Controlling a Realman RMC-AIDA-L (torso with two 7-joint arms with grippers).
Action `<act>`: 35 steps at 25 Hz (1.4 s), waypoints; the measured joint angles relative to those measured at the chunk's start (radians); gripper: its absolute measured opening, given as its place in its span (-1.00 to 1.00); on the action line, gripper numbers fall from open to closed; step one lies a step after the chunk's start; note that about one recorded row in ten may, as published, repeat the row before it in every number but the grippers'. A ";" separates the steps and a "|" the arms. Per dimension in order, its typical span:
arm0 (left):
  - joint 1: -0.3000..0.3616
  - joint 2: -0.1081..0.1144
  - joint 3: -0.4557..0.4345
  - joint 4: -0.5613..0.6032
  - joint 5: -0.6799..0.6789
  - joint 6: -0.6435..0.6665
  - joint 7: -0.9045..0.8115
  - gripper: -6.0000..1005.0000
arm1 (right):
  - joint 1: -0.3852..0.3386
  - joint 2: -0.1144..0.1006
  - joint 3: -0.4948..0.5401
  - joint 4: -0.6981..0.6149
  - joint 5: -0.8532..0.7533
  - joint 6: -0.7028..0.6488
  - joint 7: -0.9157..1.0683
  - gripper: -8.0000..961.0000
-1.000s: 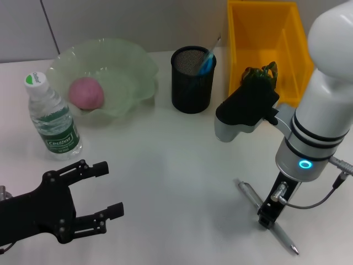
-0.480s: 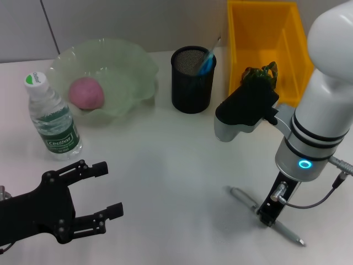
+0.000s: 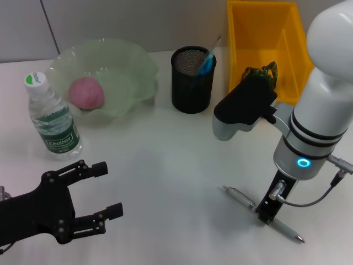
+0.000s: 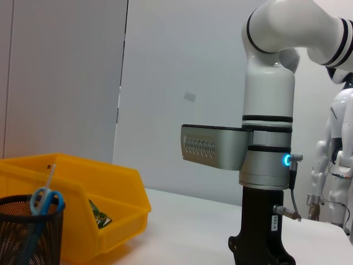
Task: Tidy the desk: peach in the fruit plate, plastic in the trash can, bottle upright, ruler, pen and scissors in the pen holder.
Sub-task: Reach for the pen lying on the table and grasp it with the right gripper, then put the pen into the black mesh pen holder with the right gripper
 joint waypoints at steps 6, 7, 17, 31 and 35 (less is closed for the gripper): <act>-0.002 0.000 0.000 0.001 -0.001 0.001 -0.002 0.68 | -0.002 0.000 0.018 -0.016 0.004 0.001 -0.012 -0.70; -0.002 0.000 0.000 0.001 -0.001 0.001 -0.001 0.68 | -0.003 0.000 0.024 -0.024 0.005 0.001 -0.016 -0.71; -0.007 0.000 0.000 0.000 -0.001 0.002 -0.003 0.68 | -0.021 -0.005 0.187 -0.083 0.074 0.000 -0.136 -0.71; -0.014 -0.002 0.000 0.000 -0.004 0.002 -0.003 0.68 | -0.083 -0.009 0.538 -0.126 0.316 0.157 -0.516 -0.70; -0.015 -0.002 0.000 -0.001 -0.005 0.002 -0.003 0.68 | -0.102 -0.009 0.572 -0.122 0.393 0.233 -0.593 -0.70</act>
